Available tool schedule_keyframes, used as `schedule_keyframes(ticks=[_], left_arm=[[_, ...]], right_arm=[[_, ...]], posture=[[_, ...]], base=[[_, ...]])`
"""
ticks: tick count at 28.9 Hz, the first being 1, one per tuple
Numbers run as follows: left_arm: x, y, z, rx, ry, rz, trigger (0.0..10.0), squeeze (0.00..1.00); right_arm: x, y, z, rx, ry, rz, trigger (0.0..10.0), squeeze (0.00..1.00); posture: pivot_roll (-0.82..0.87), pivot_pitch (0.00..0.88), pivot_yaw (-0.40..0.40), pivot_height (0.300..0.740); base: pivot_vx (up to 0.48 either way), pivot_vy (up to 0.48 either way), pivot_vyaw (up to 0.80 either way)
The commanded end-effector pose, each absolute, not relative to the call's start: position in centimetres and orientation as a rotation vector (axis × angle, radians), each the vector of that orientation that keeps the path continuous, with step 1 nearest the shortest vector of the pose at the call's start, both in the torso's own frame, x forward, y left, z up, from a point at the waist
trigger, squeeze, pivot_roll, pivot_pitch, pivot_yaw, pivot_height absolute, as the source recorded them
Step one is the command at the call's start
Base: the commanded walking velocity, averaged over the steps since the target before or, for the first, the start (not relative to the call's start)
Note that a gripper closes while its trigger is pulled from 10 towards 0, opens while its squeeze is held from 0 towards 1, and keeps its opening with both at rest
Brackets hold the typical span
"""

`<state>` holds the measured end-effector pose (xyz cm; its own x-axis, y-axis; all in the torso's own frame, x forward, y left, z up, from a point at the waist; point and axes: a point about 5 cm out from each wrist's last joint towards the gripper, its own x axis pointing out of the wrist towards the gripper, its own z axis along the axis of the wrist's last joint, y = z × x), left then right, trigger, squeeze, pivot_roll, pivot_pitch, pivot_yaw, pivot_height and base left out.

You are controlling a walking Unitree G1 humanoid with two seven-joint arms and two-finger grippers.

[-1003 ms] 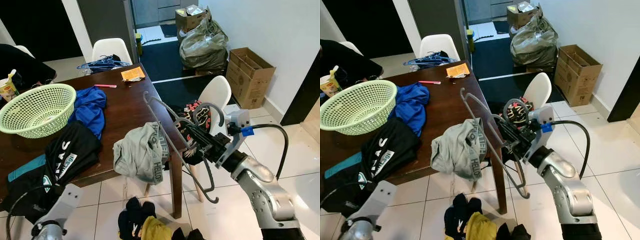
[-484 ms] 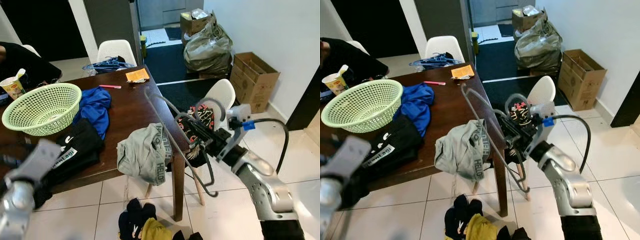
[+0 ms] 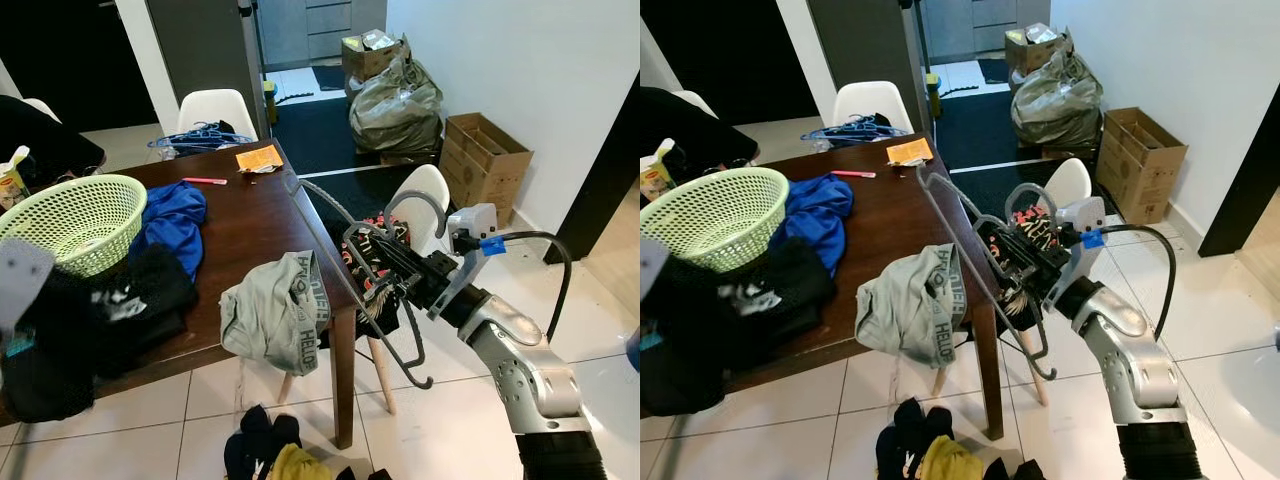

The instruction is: Hang hanger

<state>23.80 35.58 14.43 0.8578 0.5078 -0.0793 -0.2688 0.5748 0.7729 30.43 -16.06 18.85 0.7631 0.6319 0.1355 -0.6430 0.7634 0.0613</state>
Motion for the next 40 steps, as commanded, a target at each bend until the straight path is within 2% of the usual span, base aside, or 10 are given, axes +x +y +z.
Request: schedule_keyframes(ticks=[1,2,8,9,10,11,12,13,28,40], left_arm=[[23.3,35.6,12.8,0.83,0.391,0.444,0.0,0.0],[22.2,35.5,10.7,0.81,0.488,0.427,0.0,0.0],[21.9,35.1,9.8,0.786,0.515,0.421,0.0,0.0],[21.9,34.8,9.7,0.775,0.51,0.413,0.5,0.0],[22.0,34.5,9.7,0.756,0.497,0.411,3.3,0.33],[22.1,34.3,9.6,0.743,0.488,0.41,3.3,0.33],[22.3,34.0,9.8,0.736,0.469,0.406,8.9,1.0],[22.4,33.7,10.1,0.715,0.439,0.42,10.0,1.0],[22.7,31.3,12.7,0.451,0.176,0.538,10.0,1.0],[20.6,31.1,10.9,0.273,0.26,0.624,10.0,1.0]], right_arm=[[30.6,-15.8,19.1,0.088,-0.114,0.712,10.0,0.0],[30.6,-15.8,19.0,0.078,-0.107,0.715,10.0,0.0],[30.8,-16.0,19.0,0.072,-0.106,0.717,10.0,0.0],[30.8,-16.0,19.0,0.07,-0.106,0.718,10.0,0.0],[30.8,-16.1,19.0,0.069,-0.106,0.719,10.0,0.0],[30.7,-16.1,19.0,0.069,-0.106,0.72,10.0,0.0],[30.7,-16.1,19.0,0.069,-0.106,0.72,10.0,0.0],[30.7,-16.1,19.0,0.068,-0.106,0.722,10.0,0.0],[30.6,-16.1,18.9,0.067,-0.102,0.731,10.0,0.0],[30.6,-16.1,19.0,0.063,-0.099,0.733,10.0,0.0]], posture=[[0.0,0.004,0.061,0.74],[0.0,0.004,0.059,0.74],[0.0,0.005,0.054,0.74],[0.0,0.005,0.054,0.74],[0.0,0.005,0.054,0.74],[0.0,0.005,0.054,0.74],[0.0,0.006,0.051,0.74],[0.0,0.006,0.05,0.74],[0.01,0.015,0.044,0.74],[0.01,0.013,0.051,0.74]], base=[[0.0,0.0,0.0],[0.0,0.0,0.0],[0.0,0.0,0.0],[0.0,0.0,0.0],[0.0,0.0,0.0],[0.0,0.0,0.0],[0.0,0.0,0.0],[0.0,0.0,0.0],[0.0,0.0,0.0],[0.0,0.0,0.0]])
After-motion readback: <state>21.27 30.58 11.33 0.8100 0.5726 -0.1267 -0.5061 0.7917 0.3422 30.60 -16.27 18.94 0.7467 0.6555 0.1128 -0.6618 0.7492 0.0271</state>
